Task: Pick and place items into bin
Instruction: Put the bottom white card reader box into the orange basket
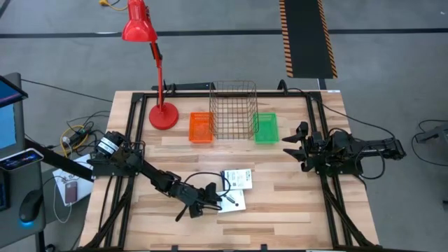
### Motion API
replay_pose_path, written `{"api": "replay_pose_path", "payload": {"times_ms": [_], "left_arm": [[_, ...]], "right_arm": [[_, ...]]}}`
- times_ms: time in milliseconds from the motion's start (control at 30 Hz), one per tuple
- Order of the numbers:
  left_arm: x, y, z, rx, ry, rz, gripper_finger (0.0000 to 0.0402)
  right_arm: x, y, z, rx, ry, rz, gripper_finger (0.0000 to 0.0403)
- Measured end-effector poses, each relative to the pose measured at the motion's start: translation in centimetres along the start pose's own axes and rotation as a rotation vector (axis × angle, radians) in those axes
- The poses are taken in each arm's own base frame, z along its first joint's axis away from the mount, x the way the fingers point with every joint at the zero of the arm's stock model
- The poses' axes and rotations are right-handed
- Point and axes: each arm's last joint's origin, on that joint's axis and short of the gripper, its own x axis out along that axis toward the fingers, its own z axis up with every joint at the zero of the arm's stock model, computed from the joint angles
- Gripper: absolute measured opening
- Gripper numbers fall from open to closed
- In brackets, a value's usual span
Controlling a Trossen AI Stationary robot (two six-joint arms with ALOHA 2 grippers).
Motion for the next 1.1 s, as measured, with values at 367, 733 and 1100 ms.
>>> {"api": "replay_pose_path", "payload": {"times_ms": [367,733,1100], "left_arm": [[0.0,-0.02,0.04,0.0,-0.014,-0.007,0.0127],[0.0,-0.02,0.07,0.001,-0.023,-0.011,0.0093],[0.0,-0.13,0.05,0.005,-0.026,-0.027,0.0067]], "right_arm": [[0.0,0.0,0.0,0.0,0.0,0.0,0.0198],[0.0,0.0,0.0,0.0,0.0,0.0,0.0198],[0.0,-0.01,-0.01,0.0,0.0,-0.001,0.0198]]}}
